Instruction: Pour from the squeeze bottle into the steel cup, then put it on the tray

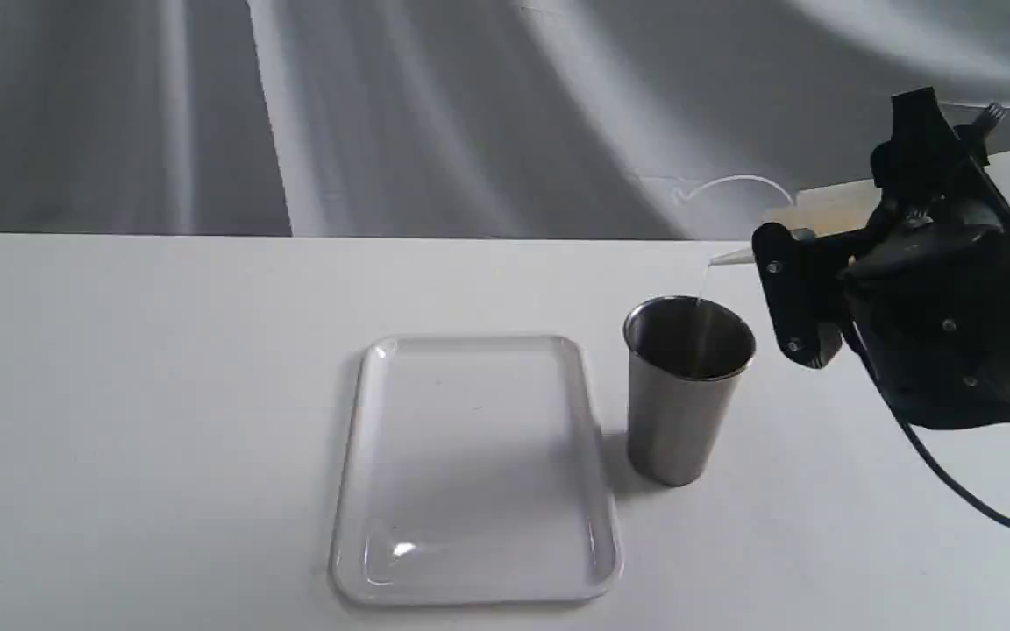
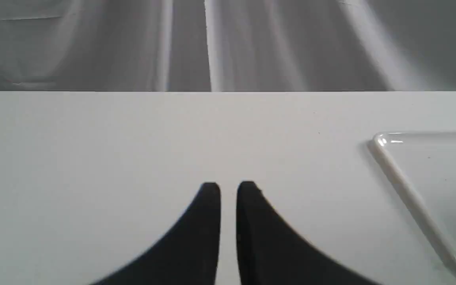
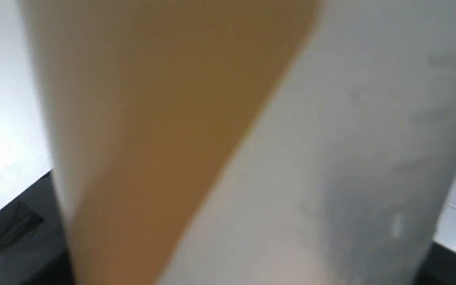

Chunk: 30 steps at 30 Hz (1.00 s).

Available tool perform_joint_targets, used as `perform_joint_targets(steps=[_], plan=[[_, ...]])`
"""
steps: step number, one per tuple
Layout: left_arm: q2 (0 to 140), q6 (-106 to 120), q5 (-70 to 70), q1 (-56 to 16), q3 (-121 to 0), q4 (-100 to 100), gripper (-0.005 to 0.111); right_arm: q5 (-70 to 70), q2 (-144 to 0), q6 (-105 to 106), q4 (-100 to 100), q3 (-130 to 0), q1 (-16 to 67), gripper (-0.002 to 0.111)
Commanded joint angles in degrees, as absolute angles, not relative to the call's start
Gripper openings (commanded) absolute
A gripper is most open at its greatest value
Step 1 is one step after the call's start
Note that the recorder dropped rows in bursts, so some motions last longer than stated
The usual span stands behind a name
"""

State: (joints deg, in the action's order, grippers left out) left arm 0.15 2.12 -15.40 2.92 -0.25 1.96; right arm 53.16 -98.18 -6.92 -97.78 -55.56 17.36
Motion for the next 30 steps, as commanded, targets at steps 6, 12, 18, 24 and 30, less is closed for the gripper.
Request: perform_joint_targets(steps=[6,12,18,24,30], plan=[[0.0,1.9,-14.8,3.1,0.0,1.9,0.008,54.5,-97.7,-4.3,-99.9,-56.1,17.1,0.000],[0.0,2.0,-14.8,3.1,0.0,1.9,0.008,54.5,-97.7,-4.0,-99.9,-56.1,17.1,0.000],[0.0,2.0,-14.8,3.1,0.0,1.9,0.008,54.4,-97.7,-3.4,-99.9,-56.1,17.1,0.000],[0.0,1.9,-14.8,3.1,0.0,1.9,0.008,54.1,-97.7,-3.1,-99.9,-56.1,17.1,0.000],[0.0,1.9,-14.8,3.1,0.0,1.9,0.008,54.1,-97.7,-3.2,-99.9,-56.1,17.1,0.000]])
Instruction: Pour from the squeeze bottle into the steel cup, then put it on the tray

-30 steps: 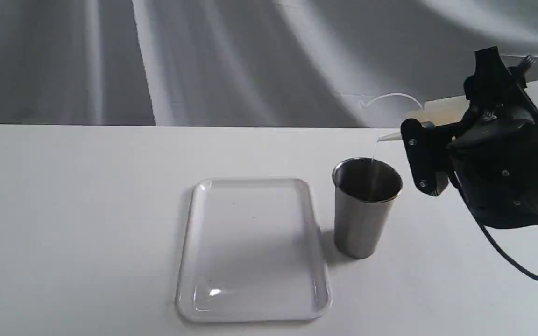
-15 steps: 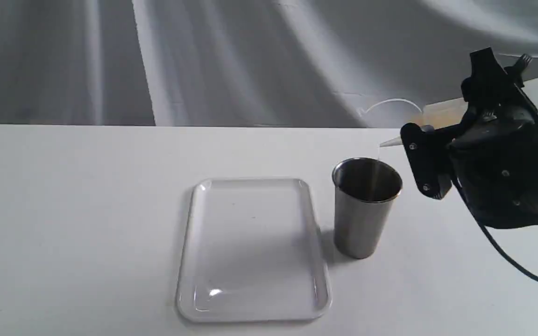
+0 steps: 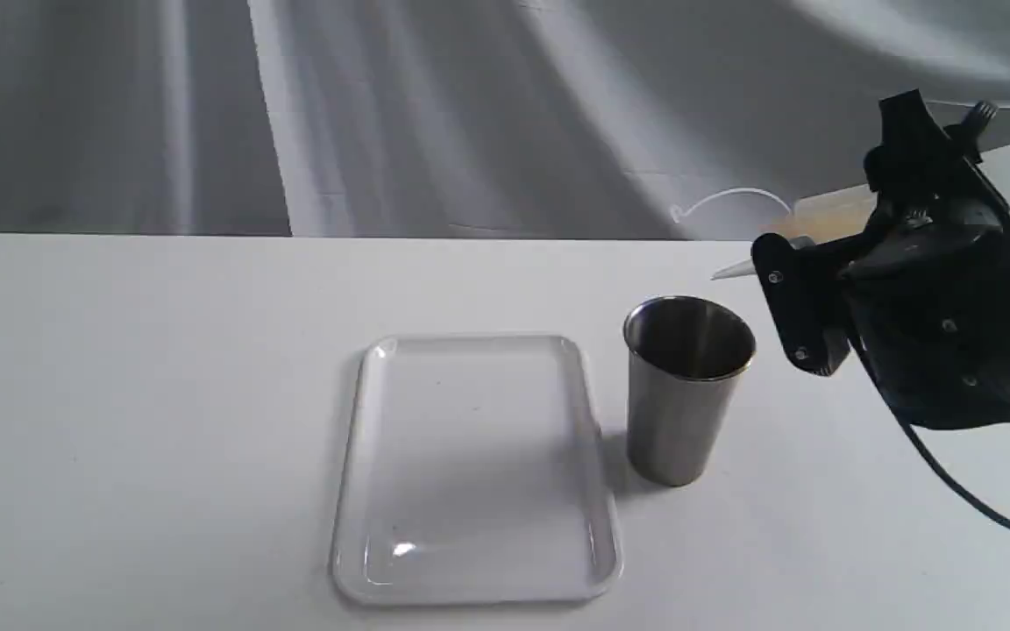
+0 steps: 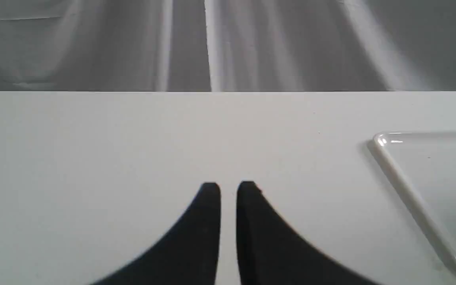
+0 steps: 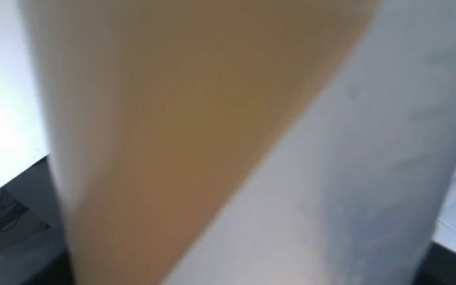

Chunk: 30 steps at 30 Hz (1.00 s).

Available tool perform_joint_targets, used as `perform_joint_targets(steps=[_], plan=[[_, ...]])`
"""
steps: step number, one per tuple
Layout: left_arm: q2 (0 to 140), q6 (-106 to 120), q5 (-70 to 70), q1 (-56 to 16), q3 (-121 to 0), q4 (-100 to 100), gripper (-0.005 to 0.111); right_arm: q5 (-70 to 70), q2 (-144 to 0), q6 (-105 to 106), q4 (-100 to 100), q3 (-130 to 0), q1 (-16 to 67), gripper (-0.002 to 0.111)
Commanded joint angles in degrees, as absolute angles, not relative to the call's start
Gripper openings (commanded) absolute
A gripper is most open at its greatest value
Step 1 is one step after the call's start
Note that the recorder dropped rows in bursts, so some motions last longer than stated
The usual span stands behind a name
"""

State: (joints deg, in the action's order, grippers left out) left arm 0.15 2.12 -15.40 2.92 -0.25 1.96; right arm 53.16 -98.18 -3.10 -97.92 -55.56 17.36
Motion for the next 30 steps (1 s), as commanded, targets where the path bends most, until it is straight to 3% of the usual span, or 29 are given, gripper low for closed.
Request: perform_joint_targets(steps=[1,17,30], plan=[[0.0,1.9,-14.8,3.1,0.0,1.9,0.008,54.1,-97.7,-3.4,-99.9,-56.1,17.1,0.000],[0.0,2.0,-14.8,3.1,0.0,1.9,0.008,51.8,-97.7,-14.4,-99.9,-52.6,17.1,0.000],[0.0,2.0,-14.8,3.1,0.0,1.9,0.008,47.8,-95.6,-36.4,-99.1,-52.1,17.1,0.000]])
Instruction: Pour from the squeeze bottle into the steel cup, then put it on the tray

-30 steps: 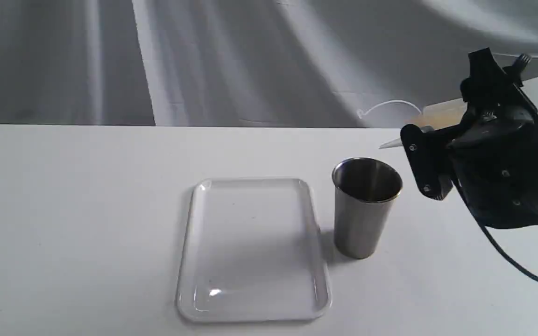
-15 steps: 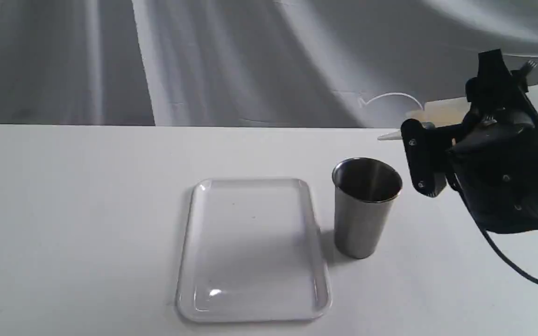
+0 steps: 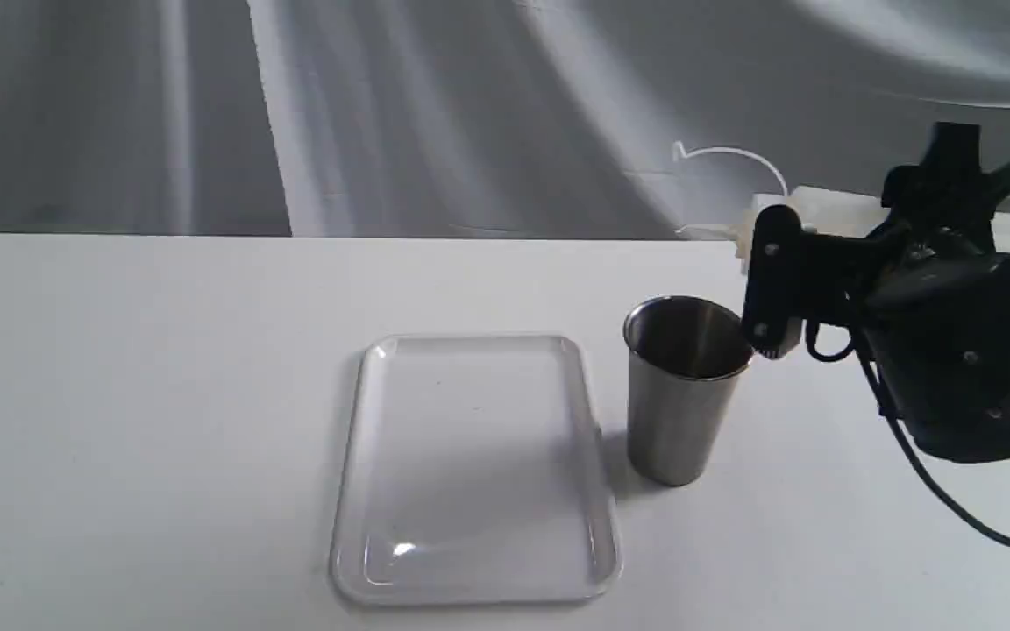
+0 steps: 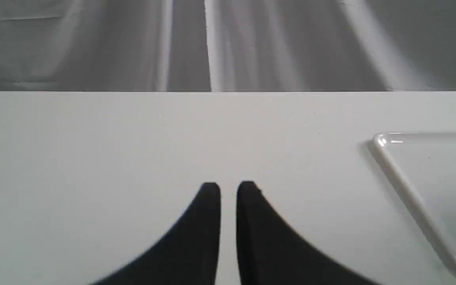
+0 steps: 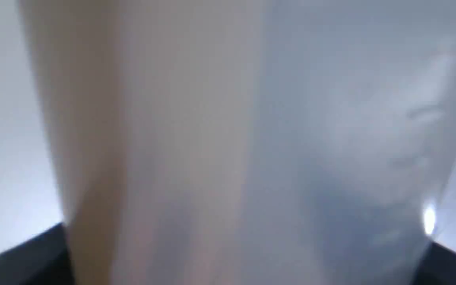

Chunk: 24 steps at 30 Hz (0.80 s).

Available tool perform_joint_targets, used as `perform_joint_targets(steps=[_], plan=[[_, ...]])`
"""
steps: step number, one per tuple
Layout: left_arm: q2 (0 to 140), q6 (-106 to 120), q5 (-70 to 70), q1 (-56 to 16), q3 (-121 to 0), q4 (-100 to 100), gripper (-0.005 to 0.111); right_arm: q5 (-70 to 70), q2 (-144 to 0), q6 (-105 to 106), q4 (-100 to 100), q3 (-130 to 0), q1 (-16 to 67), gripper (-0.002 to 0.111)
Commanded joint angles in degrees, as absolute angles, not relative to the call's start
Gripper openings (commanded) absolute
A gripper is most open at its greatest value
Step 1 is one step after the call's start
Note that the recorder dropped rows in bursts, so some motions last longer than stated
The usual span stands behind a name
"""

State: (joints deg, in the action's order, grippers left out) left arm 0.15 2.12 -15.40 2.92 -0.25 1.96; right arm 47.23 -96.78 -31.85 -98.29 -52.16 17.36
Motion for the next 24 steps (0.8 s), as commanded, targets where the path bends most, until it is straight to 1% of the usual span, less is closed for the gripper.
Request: perform_joint_targets(steps=[1,7,10,14,19,24], plan=[[0.0,2.0,-14.8,3.1,0.0,1.9,0.008,47.8,-95.6,-38.2,-98.5,-52.1,17.1,0.000],[0.0,2.0,-14.8,3.1,0.0,1.9,0.008,45.2,-95.4,-47.2,-95.6,-51.8,17.1,0.000],[0.0,2.0,-14.8,3.1,0.0,1.9,0.008,41.5,-94.2,-51.8,-95.0,-50.5,17.1,0.000],[0.0,1.9,-14.8,3.1,0.0,1.9,0.008,38.4,-92.4,-62.4,-95.0,-49.4,17.1,0.000],[0.0,1.9,-14.8,3.1,0.0,1.9,0.008,38.1,-90.2,-76.0,-95.0,-49.4,17.1,0.000],[0.0,2.0,-14.8,3.1,0.0,1.9,0.008,38.1,-87.2,-85.3,-95.6,-49.4,17.1,0.000]])
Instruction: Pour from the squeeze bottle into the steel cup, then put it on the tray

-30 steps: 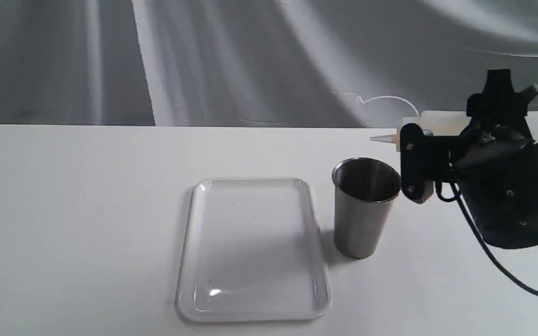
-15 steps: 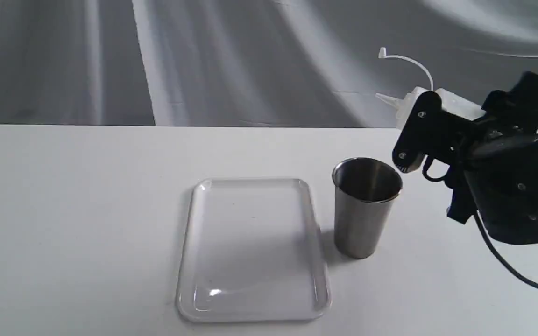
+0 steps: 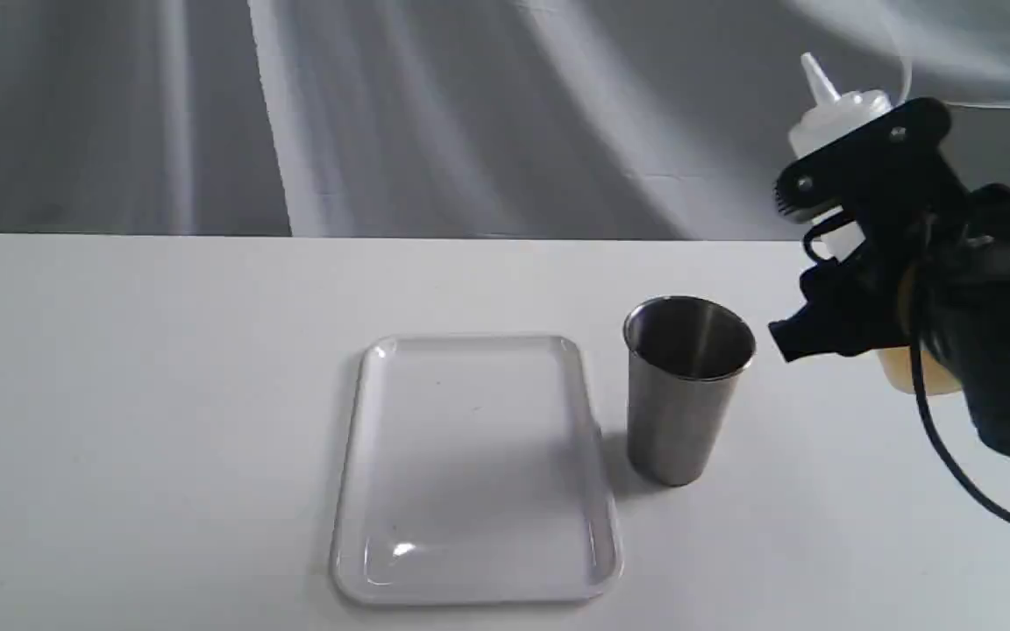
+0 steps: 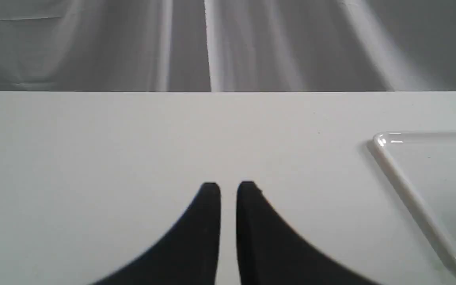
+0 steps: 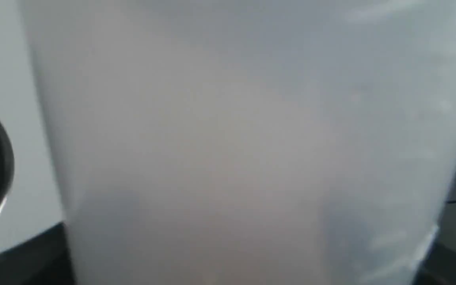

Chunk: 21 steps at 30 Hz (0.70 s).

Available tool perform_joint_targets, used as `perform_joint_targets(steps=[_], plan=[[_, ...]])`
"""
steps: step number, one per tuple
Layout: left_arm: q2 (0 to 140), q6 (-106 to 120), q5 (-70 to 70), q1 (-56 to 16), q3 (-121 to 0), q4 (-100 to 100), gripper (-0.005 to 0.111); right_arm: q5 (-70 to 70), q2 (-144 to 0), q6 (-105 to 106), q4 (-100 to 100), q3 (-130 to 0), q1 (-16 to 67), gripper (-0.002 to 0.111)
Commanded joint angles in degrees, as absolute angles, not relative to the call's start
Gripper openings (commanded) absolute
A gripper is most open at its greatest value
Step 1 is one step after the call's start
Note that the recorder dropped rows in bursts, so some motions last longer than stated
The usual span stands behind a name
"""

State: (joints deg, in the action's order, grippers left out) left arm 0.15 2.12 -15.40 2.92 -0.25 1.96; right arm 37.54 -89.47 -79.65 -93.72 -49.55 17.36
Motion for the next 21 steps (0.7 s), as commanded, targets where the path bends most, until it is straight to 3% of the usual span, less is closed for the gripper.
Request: perform_joint_targets(steps=[1,8,17,21], plan=[[0.0,2.0,-14.8,3.1,0.0,1.9,0.008,38.1,-86.4,-87.3,-96.1,-49.3,17.1,0.000],[0.0,2.0,-14.8,3.1,0.0,1.9,0.008,33.4,-79.1,-100.5,-99.9,-47.1,17.2,0.000],[0.0,2.0,-14.8,3.1,0.0,1.9,0.008,27.7,-68.2,-100.7,-99.9,-47.1,18.9,0.000],[0.0,2.0,-14.8,3.1,0.0,1.9,0.008,18.7,-61.3,-100.5,-99.9,-47.1,18.9,0.000]])
